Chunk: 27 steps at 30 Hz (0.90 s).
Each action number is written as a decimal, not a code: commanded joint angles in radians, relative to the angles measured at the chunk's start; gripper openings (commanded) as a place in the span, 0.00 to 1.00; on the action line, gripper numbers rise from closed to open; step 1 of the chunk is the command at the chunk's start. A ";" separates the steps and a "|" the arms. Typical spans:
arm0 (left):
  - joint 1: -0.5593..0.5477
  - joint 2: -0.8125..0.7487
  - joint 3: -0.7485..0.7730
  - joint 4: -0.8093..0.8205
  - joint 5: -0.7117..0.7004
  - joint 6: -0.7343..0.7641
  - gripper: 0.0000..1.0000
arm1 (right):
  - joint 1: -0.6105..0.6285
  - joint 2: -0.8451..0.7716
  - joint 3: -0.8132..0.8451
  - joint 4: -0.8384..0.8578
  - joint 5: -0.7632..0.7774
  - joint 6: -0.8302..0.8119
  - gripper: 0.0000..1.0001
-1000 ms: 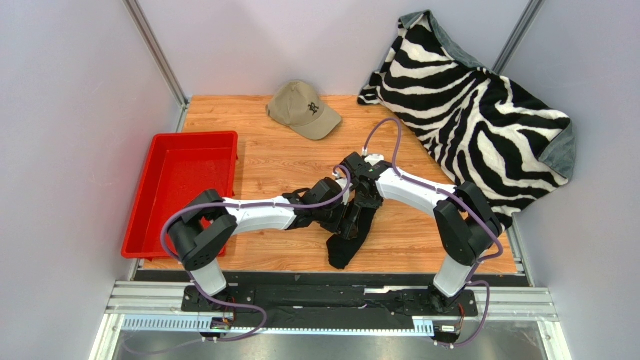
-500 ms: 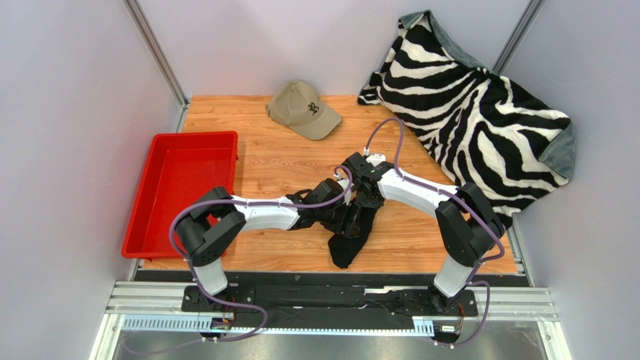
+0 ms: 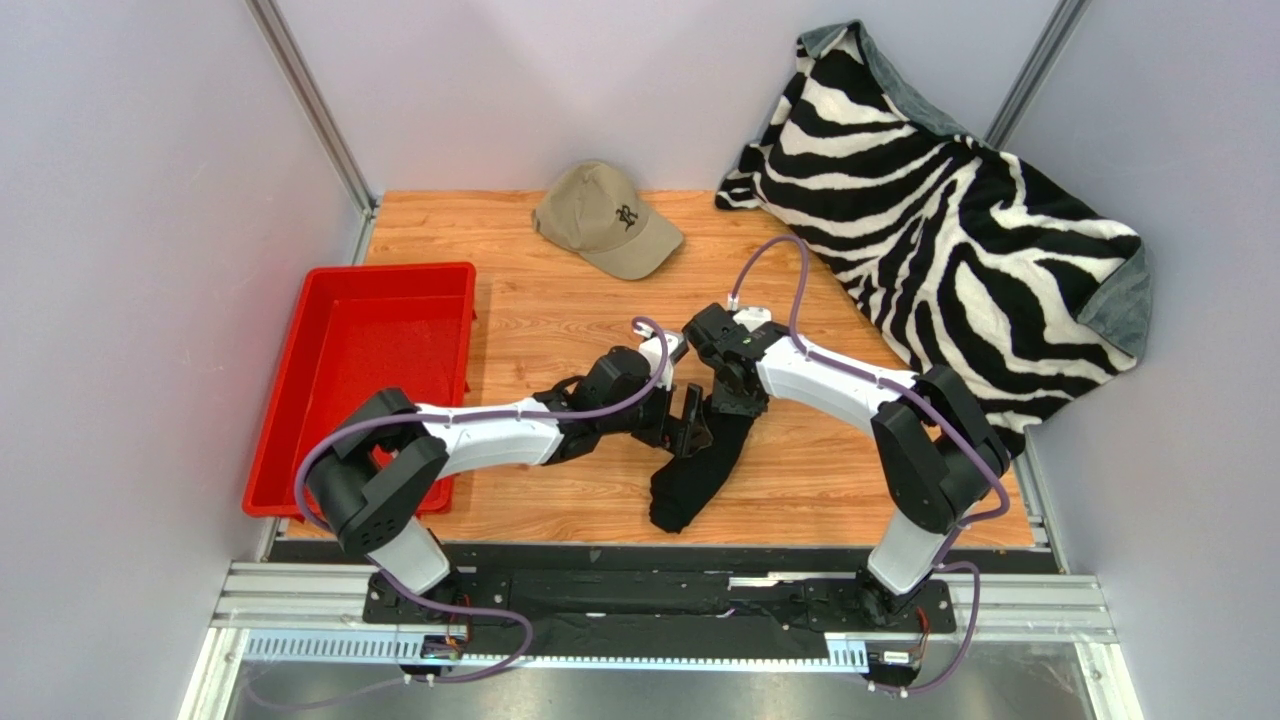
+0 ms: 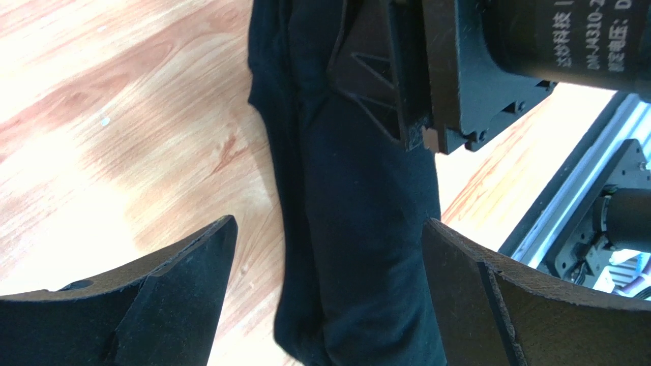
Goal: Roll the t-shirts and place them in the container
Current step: Roll the T-shirt to the center of the board, then pick up the T-shirt from the center of the board.
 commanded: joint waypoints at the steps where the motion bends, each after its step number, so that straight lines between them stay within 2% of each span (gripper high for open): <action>1: 0.010 0.059 0.052 0.109 0.061 0.027 0.98 | 0.009 0.031 -0.013 -0.065 -0.067 -0.014 0.04; 6: 0.014 0.152 0.112 0.086 0.121 0.008 0.99 | 0.009 0.027 -0.013 -0.069 -0.071 -0.011 0.03; 17: -0.005 0.239 0.037 0.152 0.140 -0.111 0.98 | 0.007 0.020 -0.014 -0.068 -0.076 -0.006 0.02; 20: -0.009 0.254 0.029 0.152 0.135 -0.132 0.86 | 0.006 0.020 -0.014 -0.066 -0.079 -0.004 0.02; 22: -0.008 0.258 0.023 0.156 0.135 -0.138 0.71 | 0.007 0.019 -0.016 -0.066 -0.080 -0.003 0.02; 23: -0.008 0.258 0.022 0.156 0.134 -0.141 0.55 | 0.006 0.019 -0.016 -0.068 -0.079 -0.003 0.01; 25: -0.008 0.254 0.023 0.153 0.132 -0.143 0.36 | 0.007 0.014 -0.014 -0.069 -0.076 -0.001 0.02; 26: -0.008 0.253 0.023 0.147 0.129 -0.143 0.20 | 0.007 0.016 -0.013 -0.069 -0.077 0.000 0.02; 27: -0.008 0.250 0.025 0.139 0.129 -0.143 0.13 | 0.007 0.014 -0.010 -0.078 -0.077 0.002 0.02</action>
